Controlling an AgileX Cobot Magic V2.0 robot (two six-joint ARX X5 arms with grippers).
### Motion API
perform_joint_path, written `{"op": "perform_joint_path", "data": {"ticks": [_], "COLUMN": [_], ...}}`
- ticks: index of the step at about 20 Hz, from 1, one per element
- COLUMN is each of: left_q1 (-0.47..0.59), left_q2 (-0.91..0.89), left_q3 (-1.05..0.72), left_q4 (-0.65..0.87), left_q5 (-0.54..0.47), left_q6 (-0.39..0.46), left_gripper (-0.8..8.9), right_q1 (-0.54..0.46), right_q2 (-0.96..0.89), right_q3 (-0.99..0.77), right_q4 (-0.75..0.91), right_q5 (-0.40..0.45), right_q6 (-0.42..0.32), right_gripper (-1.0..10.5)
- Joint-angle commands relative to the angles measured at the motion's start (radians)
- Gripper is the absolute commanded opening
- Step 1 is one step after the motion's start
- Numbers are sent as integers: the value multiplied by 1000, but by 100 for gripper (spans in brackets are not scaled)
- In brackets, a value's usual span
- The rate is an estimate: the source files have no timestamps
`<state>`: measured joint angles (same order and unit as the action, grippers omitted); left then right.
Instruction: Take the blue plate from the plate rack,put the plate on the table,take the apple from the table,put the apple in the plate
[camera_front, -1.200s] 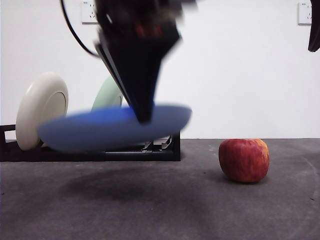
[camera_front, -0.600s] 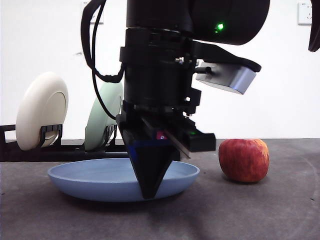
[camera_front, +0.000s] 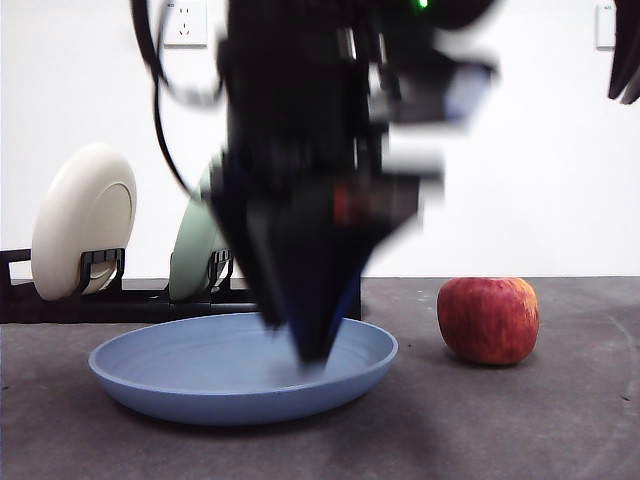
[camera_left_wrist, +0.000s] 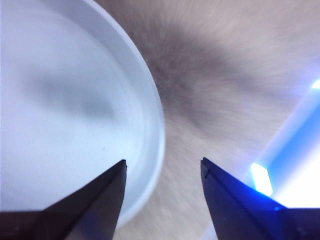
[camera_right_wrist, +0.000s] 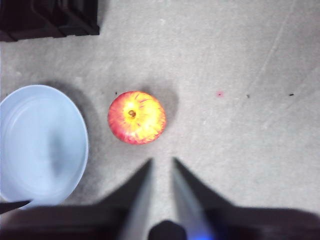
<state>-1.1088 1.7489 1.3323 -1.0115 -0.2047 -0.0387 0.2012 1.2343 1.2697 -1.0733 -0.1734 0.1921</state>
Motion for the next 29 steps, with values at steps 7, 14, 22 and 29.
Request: {"op": "perform_joint_path", "data": {"ticks": [7, 14, 22, 29], "left_q1": [1, 11, 11, 11], "left_q2": [-496, -785, -887, -885], "left_q3": [12, 12, 12, 12], "left_q4": [-53, -96, -200, -266], "left_q5": [79, 74, 32, -6], "left_q6": [-189, -328, -378, -381], "left_gripper": [-8, -8, -8, -8], "right_q1": [137, 213, 219, 220], "right_q2": [149, 383, 556, 601], "right_q3": [5, 5, 5, 5], "right_q4": [101, 201, 293, 258], "right_q5": [1, 85, 122, 113], "right_q6": [-39, -38, -34, -10], "right_gripper": [766, 766, 762, 326]}}
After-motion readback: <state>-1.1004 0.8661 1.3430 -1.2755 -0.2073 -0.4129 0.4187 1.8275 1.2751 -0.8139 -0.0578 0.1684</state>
